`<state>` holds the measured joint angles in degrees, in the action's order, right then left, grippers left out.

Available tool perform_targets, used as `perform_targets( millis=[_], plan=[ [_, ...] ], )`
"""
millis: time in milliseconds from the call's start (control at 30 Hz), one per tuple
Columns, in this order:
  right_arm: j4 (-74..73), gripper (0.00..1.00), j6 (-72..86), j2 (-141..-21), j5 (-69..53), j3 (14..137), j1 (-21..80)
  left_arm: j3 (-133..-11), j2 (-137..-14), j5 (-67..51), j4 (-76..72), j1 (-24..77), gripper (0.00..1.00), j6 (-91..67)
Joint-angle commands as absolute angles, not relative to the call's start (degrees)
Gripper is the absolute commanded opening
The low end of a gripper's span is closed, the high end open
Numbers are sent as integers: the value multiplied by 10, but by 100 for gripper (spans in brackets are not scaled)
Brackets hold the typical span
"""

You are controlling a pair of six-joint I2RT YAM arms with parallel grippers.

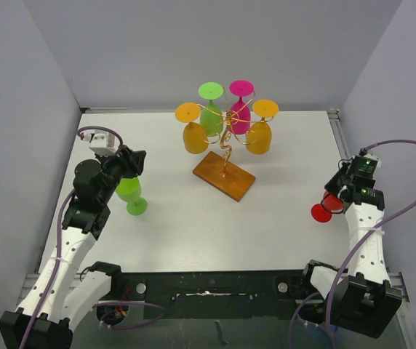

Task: Place the wine glass upside down on the wine glass rack

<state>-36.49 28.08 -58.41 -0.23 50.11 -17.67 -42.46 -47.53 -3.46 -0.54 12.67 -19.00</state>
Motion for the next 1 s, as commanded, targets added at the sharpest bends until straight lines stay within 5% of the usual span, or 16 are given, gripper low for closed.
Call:
perform_targets(
  millis=[0, 567, 967],
  plan=[
    [-351, 0, 272, -589, -20, 508, -180, -427, -461, -31, -43, 128, 43, -185],
    [-335, 0, 284, -567, -8, 666, -113, -437, -456, -28, -47, 127, 43, -200],
    [-127, 0, 291, -490, -86, 704, -72, -502, -482, -119, -34, 128, 45, -213]
  ],
)
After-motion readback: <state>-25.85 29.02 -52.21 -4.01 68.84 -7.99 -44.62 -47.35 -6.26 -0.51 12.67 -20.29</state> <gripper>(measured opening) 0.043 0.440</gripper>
